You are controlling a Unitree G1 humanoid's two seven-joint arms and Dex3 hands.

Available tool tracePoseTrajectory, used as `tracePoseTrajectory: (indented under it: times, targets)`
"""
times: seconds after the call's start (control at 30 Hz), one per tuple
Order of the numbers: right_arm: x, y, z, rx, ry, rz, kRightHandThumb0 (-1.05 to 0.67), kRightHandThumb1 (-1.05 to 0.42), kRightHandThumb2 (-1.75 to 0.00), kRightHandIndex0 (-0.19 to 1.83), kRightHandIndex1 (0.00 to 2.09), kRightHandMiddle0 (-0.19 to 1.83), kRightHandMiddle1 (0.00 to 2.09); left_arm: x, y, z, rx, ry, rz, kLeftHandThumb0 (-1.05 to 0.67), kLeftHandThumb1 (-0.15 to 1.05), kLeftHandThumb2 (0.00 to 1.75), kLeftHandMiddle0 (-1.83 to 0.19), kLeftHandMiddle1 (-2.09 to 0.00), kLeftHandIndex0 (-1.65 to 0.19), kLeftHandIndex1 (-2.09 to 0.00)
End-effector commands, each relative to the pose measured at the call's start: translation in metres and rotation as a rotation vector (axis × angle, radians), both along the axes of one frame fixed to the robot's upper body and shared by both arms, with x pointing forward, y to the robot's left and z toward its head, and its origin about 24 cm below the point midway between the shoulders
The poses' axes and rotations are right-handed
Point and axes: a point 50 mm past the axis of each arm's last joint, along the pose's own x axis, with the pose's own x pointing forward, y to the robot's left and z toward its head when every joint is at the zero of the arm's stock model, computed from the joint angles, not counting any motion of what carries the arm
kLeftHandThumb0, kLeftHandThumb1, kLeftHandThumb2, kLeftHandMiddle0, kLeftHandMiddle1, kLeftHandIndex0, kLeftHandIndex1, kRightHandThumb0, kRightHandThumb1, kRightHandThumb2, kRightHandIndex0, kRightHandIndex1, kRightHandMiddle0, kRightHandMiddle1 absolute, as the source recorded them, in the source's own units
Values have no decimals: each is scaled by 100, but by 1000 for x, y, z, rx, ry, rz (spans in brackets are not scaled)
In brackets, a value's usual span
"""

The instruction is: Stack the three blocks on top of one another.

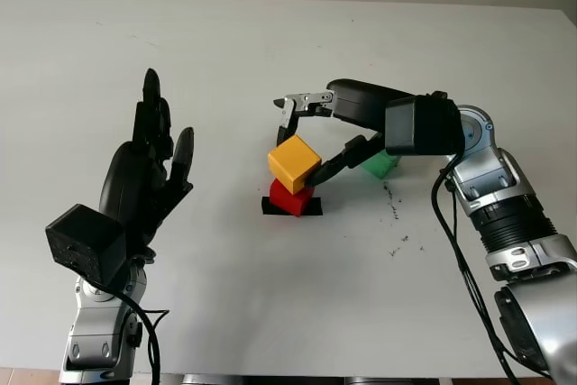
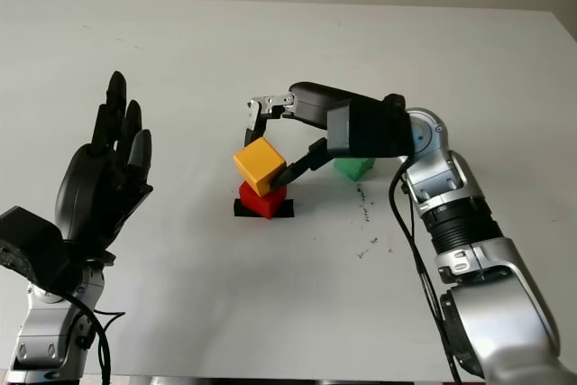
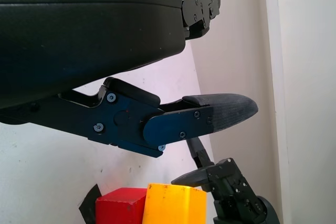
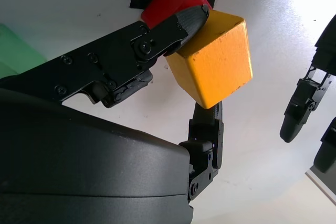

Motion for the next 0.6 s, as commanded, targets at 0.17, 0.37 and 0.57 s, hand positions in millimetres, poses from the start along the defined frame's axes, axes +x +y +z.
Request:
tracePoseTrajectory:
  times: [0.17, 0.37, 0.57]
  targets:
    - [-3, -4, 3, -54, -81, 20, -39, -94, -5, 10, 4, 21, 118, -4, 1, 4, 4, -13, 10, -68, 105, 57, 19, 0, 19, 0]
    - [-4, -4, 3, -62, -88, 32, -38, -93, -5, 9, 5, 24, 110, -4, 1, 4, 10, -12, 10, -68, 105, 57, 19, 0, 19, 0]
    - [-9, -2, 5, -91, -88, 59, -41, -92, -5, 7, 4, 22, 110, -3, 1, 4, -6, -12, 12, -68, 105, 56, 19, 0, 19, 0]
